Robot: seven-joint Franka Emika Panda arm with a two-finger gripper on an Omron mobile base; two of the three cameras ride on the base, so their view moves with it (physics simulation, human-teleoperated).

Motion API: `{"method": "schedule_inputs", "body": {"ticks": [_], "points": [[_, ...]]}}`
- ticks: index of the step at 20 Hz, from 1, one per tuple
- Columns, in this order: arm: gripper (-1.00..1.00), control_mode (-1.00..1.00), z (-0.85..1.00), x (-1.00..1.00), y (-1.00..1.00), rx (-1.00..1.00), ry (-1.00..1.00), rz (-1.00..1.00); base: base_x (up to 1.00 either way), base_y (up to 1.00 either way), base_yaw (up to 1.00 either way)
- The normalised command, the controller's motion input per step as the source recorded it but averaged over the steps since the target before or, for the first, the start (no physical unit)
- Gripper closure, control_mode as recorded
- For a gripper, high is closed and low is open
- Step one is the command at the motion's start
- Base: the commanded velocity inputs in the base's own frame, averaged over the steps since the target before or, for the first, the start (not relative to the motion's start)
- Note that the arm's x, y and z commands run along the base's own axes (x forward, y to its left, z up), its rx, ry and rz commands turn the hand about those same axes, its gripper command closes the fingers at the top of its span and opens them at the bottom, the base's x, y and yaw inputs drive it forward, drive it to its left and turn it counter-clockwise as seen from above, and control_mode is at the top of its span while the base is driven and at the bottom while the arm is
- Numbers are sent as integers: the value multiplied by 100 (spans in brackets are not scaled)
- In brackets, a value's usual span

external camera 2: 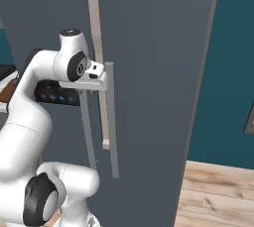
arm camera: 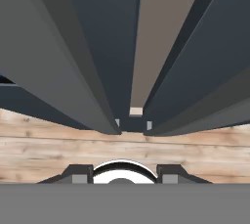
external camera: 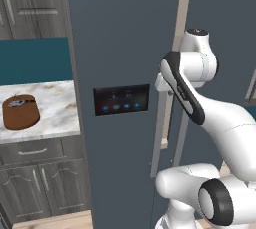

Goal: Retrieve a lemon from the fridge and place it on the cutting board with the fish.

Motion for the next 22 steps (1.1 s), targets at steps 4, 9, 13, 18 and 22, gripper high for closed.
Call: {"method": "schedule_inputs", "body": {"ticks": [4,9,13,18,22], "points": [[-100,100,0,0,0,0,0,0,0,0,0],[-100,100,0,0,0,0,0,0,0,0,0],[-100,100,0,0,0,0,0,0,0,0,0],[-100,100,0,0,0,0,0,0,-17,-3,-2],[-100,100,0,0,0,0,0,0,-41,-17,-2]]}}
